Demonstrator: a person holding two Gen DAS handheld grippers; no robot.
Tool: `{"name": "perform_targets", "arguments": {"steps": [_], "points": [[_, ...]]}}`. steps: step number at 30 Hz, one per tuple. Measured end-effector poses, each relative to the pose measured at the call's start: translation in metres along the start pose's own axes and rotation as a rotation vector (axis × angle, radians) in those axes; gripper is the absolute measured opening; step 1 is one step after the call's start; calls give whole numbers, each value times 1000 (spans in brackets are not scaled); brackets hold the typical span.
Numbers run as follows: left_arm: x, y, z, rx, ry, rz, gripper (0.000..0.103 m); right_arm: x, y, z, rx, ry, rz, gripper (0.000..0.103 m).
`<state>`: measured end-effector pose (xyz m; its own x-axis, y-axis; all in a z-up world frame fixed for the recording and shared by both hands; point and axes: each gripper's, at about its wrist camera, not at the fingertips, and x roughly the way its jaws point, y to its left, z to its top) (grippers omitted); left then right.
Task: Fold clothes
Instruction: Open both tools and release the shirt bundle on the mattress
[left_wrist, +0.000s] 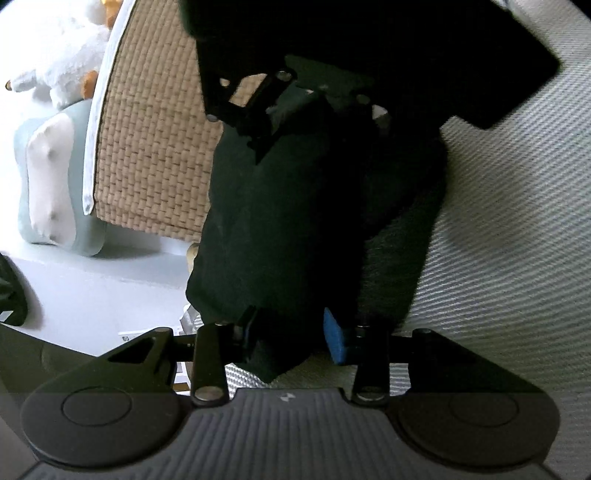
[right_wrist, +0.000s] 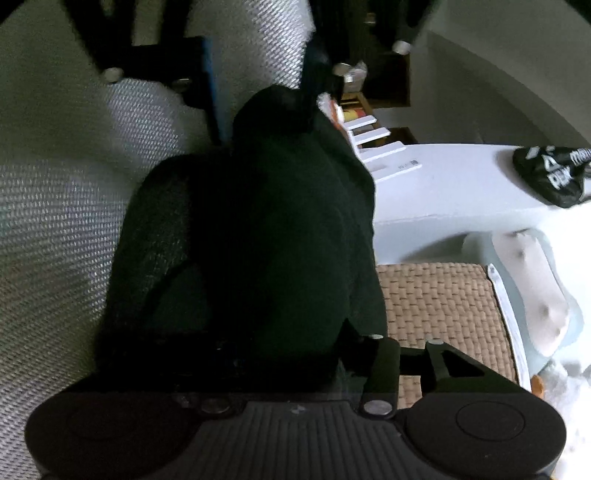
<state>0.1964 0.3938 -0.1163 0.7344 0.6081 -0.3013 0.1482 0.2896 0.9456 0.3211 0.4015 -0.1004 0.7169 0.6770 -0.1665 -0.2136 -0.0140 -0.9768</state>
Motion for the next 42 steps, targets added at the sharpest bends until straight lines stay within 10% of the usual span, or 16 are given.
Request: {"name": "perform_targets", "arguments": {"steps": [9,42], "points": [[-14,-9,0,-10,24,-45,34,-47,11,-1,-14,-15,13,53],[-143,24,75,-560,19,-189,36,-201,-30,-67,530,162,165,51]]}}
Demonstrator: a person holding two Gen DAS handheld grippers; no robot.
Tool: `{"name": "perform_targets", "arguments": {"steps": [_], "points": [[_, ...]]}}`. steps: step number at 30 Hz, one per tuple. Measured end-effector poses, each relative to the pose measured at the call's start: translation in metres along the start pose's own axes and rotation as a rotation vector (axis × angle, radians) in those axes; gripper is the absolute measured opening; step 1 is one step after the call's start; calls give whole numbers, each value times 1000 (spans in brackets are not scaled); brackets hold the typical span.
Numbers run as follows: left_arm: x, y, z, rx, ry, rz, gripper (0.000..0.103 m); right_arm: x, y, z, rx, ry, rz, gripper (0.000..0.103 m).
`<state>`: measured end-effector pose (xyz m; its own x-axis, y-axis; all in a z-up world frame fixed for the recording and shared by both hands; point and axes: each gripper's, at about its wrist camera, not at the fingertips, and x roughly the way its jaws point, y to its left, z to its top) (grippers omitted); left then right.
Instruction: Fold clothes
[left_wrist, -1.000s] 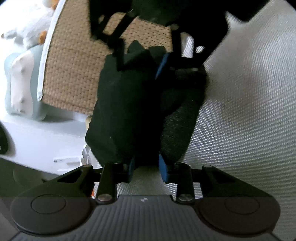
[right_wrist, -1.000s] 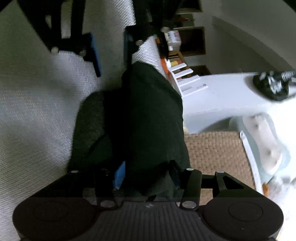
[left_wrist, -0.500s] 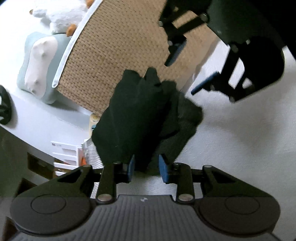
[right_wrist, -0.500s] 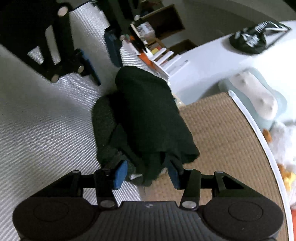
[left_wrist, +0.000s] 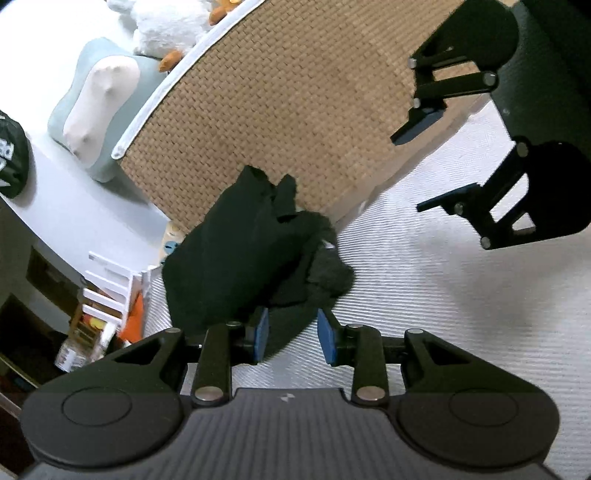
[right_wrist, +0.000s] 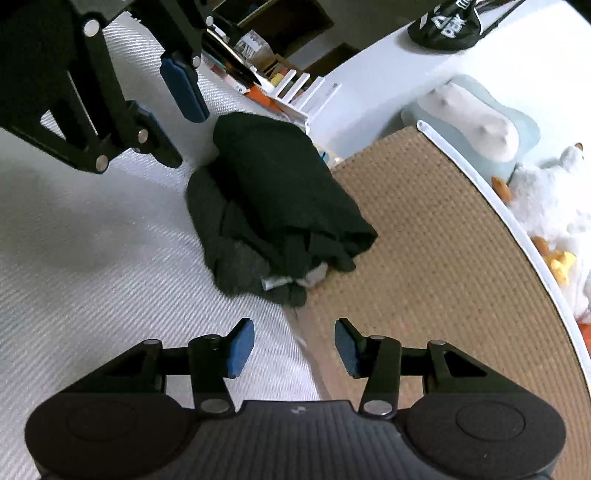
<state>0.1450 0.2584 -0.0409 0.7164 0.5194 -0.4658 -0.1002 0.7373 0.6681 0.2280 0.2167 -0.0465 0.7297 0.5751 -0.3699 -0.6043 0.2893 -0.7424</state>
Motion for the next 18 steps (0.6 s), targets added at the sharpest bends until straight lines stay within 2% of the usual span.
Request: {"name": "perform_targets", "arguments": {"steps": [1,12,15,18], "points": [[-2,-3,2,-11,7,-10,39,-4,-1,-3,9,6,2,51],[-27,-34,22,-94,10,-79,47,-51,-14,-34,168,38,13,51],[-35,-40,31,-119,-3,-89,50,-64,-28,-46,285,56,40,51],[-43,-47,41,-153,-18,-109,51,-75,-39,-60,359,72,27,51]]}}
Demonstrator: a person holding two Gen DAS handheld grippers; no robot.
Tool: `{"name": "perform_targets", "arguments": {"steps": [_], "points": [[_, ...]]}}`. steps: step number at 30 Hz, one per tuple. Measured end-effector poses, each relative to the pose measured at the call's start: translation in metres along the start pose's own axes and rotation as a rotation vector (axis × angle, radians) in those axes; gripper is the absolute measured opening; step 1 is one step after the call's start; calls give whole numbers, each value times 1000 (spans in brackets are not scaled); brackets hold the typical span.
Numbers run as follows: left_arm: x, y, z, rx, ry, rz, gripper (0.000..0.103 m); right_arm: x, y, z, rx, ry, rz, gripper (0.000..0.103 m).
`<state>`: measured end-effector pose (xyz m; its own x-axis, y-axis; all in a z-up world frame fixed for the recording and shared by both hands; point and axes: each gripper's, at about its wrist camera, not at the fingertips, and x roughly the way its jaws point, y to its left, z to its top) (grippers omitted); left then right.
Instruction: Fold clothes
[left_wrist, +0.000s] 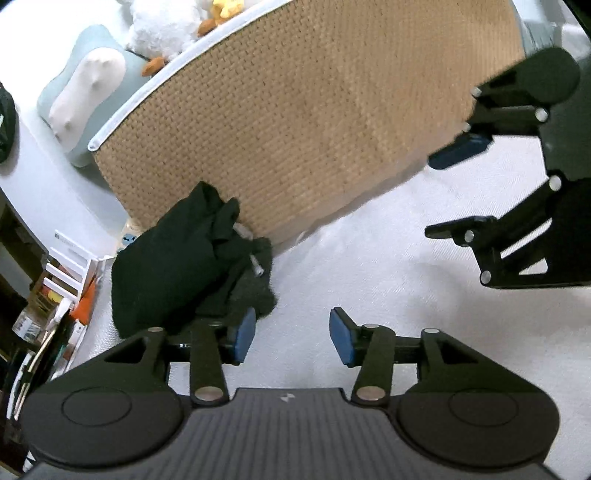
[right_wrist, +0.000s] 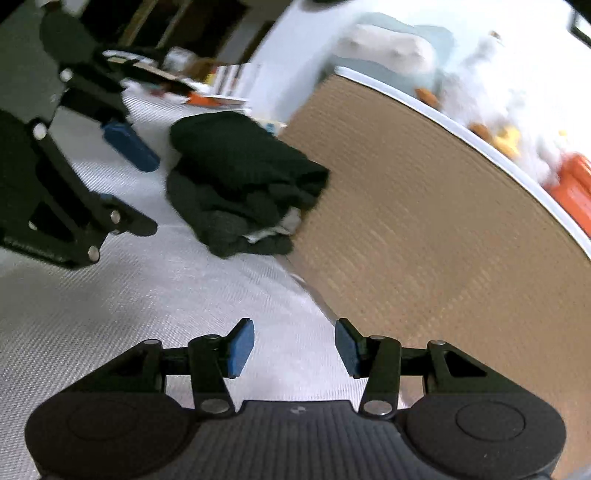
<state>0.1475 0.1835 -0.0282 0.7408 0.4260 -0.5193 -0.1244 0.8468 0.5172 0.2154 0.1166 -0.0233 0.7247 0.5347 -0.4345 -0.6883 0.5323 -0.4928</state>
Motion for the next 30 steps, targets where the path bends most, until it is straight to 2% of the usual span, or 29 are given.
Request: {"name": "perform_targets", "arguments": {"steps": [7,13,16,17,21,30], "points": [[-5,-24,18,-20,-27,-34,63,-17,-27,-25,114,46,-12,52],[-4,-45,31,-66,-34,-87,67,-32,-50,-47,219,65,-28,54],[-4,-56,36,-95,-42,-113,78,-39,-60,-58,266,74,-35,54],[-4,-60,38,-103,-45,-119,78,-41,-63,-61,284,77,-40,54],[-5,-73,43,-159,-43,-162,79,-52,-76,-74,357,86,-62,55],[-9,-94,57,-302,-60,-236,98,-80,-107,-105,481,107,-132,59]]}}
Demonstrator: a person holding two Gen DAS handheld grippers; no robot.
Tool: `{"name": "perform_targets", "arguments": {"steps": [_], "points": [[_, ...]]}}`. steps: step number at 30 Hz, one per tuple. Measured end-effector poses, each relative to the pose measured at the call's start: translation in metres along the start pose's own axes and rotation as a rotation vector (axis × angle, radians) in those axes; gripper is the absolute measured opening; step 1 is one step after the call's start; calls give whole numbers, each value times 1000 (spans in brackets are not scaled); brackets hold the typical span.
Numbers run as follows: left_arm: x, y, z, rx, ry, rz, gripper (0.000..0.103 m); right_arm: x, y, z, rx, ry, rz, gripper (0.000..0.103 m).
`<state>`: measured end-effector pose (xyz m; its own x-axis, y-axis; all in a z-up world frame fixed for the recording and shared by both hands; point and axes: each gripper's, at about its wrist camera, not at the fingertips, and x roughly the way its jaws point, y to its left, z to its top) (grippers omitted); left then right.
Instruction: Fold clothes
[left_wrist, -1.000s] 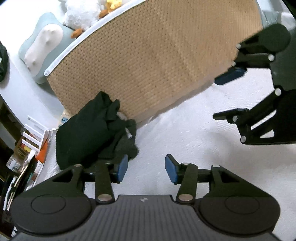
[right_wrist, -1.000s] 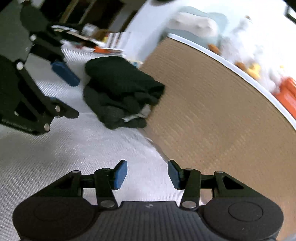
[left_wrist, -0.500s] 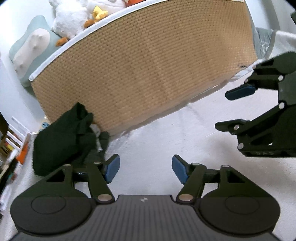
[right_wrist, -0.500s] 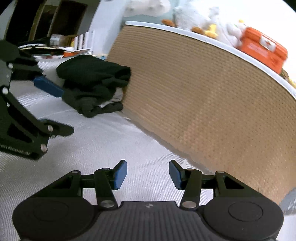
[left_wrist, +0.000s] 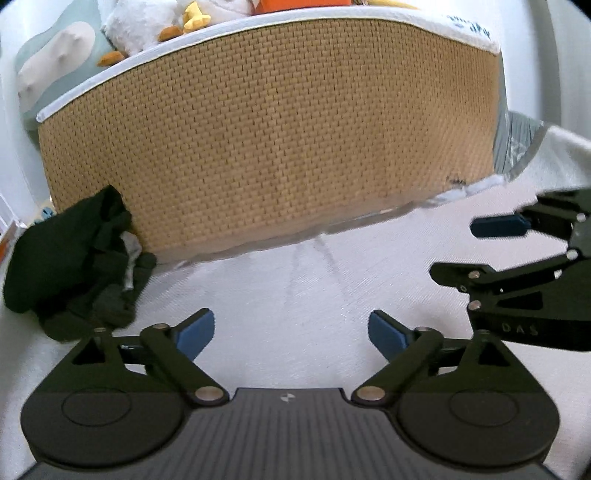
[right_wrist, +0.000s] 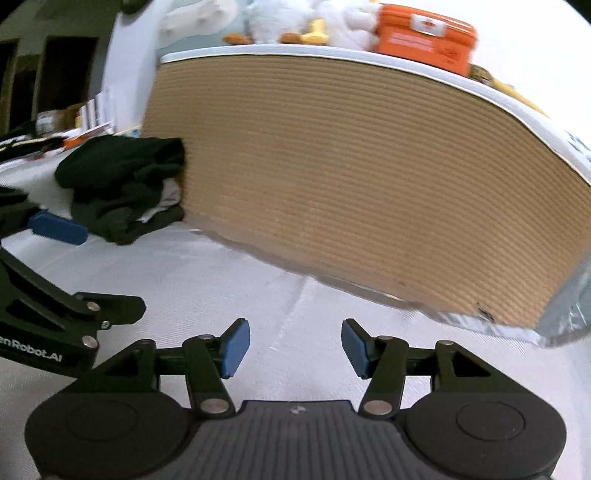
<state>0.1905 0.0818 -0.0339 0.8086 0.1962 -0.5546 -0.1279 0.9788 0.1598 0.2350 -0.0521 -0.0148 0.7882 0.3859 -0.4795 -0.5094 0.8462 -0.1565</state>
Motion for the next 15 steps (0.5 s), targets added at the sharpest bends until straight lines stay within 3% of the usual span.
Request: {"name": "perform_targets", "arguments": {"steps": [7,15], "points": [[-9,-16,3,-115,-38,-64,103,-20,-25,-14,41,22,-109,66],[-26,-36,2,-158,-69,-93,103,-50,-40,-29,167,22,-120,67]]}}
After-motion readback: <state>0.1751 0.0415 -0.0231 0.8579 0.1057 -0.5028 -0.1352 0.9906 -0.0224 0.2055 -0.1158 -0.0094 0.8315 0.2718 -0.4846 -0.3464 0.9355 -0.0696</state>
